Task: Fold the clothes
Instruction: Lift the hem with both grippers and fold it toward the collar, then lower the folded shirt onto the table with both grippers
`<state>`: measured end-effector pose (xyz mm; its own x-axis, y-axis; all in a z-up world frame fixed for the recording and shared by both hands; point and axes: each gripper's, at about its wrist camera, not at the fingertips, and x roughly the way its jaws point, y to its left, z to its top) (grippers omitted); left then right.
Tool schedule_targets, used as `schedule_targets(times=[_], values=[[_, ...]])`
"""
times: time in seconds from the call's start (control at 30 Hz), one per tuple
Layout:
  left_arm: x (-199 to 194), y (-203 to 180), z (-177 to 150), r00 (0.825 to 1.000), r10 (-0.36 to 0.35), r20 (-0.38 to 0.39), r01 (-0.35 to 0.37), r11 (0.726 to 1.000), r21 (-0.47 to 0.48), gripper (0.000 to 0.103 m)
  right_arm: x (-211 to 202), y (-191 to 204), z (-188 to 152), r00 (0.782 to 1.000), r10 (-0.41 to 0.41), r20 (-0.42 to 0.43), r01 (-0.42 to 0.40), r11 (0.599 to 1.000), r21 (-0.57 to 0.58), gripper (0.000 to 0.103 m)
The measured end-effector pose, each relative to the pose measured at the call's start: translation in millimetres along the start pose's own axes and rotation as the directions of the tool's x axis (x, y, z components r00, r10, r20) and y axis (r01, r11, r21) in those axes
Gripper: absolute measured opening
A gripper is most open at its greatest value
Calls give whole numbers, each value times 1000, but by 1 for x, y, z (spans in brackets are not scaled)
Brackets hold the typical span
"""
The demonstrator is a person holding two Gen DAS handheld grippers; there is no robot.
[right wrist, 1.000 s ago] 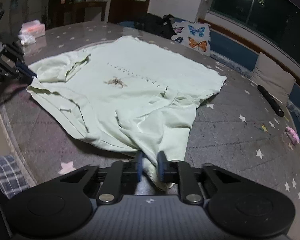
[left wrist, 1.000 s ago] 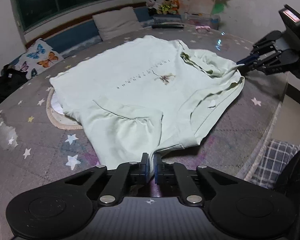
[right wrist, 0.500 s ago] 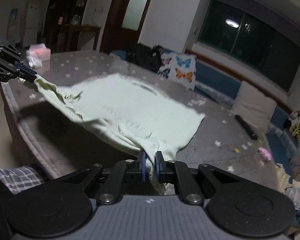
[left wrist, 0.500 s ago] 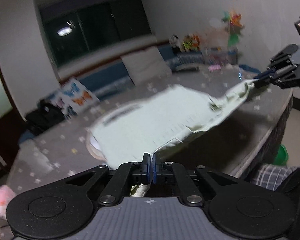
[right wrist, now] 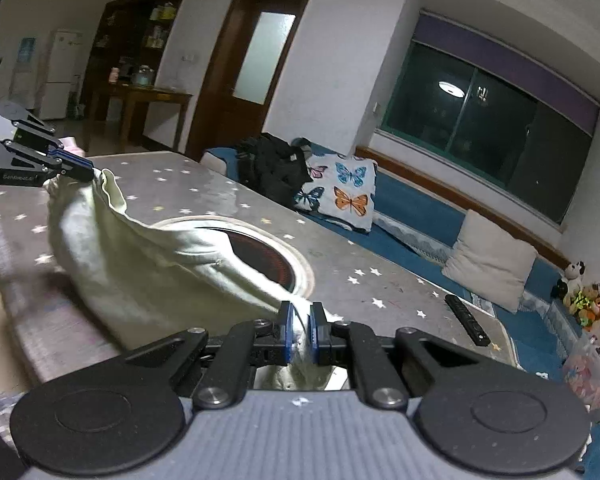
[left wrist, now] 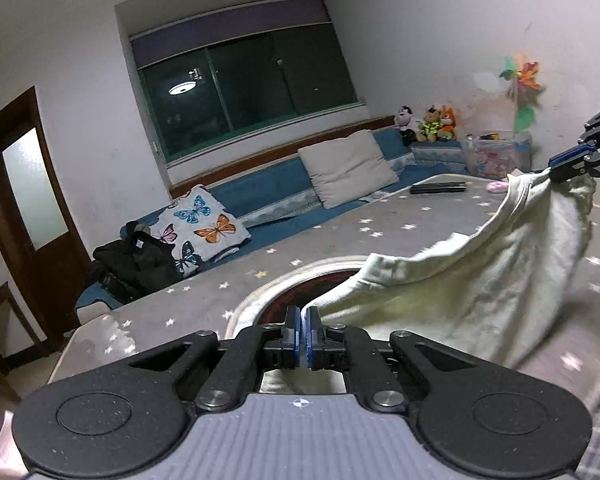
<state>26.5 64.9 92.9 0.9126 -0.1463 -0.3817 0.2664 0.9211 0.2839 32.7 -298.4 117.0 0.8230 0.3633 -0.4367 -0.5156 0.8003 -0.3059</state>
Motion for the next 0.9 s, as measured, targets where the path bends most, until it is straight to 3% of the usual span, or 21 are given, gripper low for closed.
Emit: schedule_targets(times=[0.3, 0.53, 0.63, 0.8, 0.87, 0.9], values=[[124, 25, 31, 995, 7, -97, -7, 1000, -5, 3, 115, -43, 20, 996, 1, -92, 4, 998, 65, 7], [215, 35, 9, 972, -19, -234, -1, 996, -86, 3, 213, -53, 5, 978, 9, -207, 14, 994, 109, 8], [237, 36, -3, 962, -34, -272, -1, 992, -127, 7, 243, -54, -8, 970, 4, -245, 31, 989, 141, 8], [248, 44, -16, 954, -39, -299, -20, 981, -192, 11, 270, -62, -29, 958, 20, -285, 51, 970, 239, 18], [242, 48, -18, 956, -21, -294, -41, 978, -205, 15, 264, -70, -31, 963, 34, -267, 49, 954, 297, 19], [237, 50, -18, 957, -8, -289, -56, 976, -210, 26, 258, -74, -29, 966, 30, -256, 53, 949, 311, 22]])
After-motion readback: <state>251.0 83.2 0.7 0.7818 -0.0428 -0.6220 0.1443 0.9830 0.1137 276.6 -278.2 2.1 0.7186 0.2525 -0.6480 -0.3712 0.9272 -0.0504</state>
